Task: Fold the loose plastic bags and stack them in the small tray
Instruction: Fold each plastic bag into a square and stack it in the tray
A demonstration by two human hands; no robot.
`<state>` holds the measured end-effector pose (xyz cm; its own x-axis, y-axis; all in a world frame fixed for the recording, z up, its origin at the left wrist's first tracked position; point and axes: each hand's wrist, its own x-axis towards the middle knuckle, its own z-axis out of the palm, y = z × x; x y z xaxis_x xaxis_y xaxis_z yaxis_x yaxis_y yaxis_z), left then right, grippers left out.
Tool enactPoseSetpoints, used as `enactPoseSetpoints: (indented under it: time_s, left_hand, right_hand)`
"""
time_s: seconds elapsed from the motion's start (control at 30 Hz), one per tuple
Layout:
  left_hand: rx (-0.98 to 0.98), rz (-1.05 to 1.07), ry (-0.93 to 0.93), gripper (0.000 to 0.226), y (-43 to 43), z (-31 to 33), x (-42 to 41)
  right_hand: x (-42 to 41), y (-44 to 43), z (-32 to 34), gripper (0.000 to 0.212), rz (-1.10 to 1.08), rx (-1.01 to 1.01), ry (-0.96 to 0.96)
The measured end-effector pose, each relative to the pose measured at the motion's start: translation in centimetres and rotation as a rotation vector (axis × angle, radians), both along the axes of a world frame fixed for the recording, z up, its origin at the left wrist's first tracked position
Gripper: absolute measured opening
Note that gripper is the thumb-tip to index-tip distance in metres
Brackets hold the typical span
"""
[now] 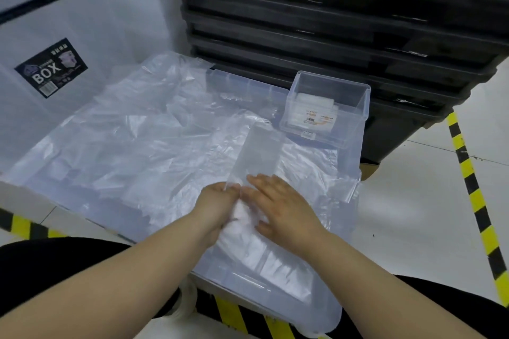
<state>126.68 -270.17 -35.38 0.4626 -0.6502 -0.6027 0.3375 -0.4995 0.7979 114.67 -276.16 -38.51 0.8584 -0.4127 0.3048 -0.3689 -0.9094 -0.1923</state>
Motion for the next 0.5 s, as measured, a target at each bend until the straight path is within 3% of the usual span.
enactPoseSetpoints:
  time_s: [0.07, 0.13, 0.2, 0.27, 0.33, 0.4, 0.47, 0.5]
  left_hand:
    - [0.056, -0.04, -0.048, 0.023, 0.5, 0.0, 0.1]
    - [0.113, -0.097, -0.059, 0.011, 0.9, 0.5, 0.7]
    - [0.154, -0.165, -0.027, 0.024, 1.3, 0.9, 1.7]
    - [0.172, -0.268, -0.026, 0.037, 1.8, 1.5, 2.8]
    - [0.18, -0.431, -0.147, 0.042, 2.3, 1.7, 3.7]
    - [0.106, -0.701, -0.535, 0.047, 2.7, 1.3, 4.6]
    - [-0.11, -0.959, -1.162, 0.053, 3.1, 0.4, 5.6]
    - [-0.237, -1.023, -1.354, 0.053, 3.2, -0.1, 6.0]
  right_hand:
    - [0.3, 0.5, 0.0, 0.041, 0.041, 0.022, -0.045]
    - [0.4, 0.9, -0.3, 0.039, 0.049, 0.079, -0.033]
    - [0.2, 1.0, -0.7, 0.034, 0.058, 0.086, -0.031]
    - [0.0, 1.0, -1.1, 0.015, 0.085, 0.066, -0.044]
    - [0.1, 1.1, -1.2, 0.022, 0.086, 0.053, -0.044]
    - [0.2, 1.1, -1.1, 0.019, 0.078, 0.053, -0.053]
    - [0.2, 1.1, -1.2, 0.023, 0.082, 0.077, -0.069]
    - [0.1, 1.0, -1.2, 0.029, 0.077, 0.101, -0.073]
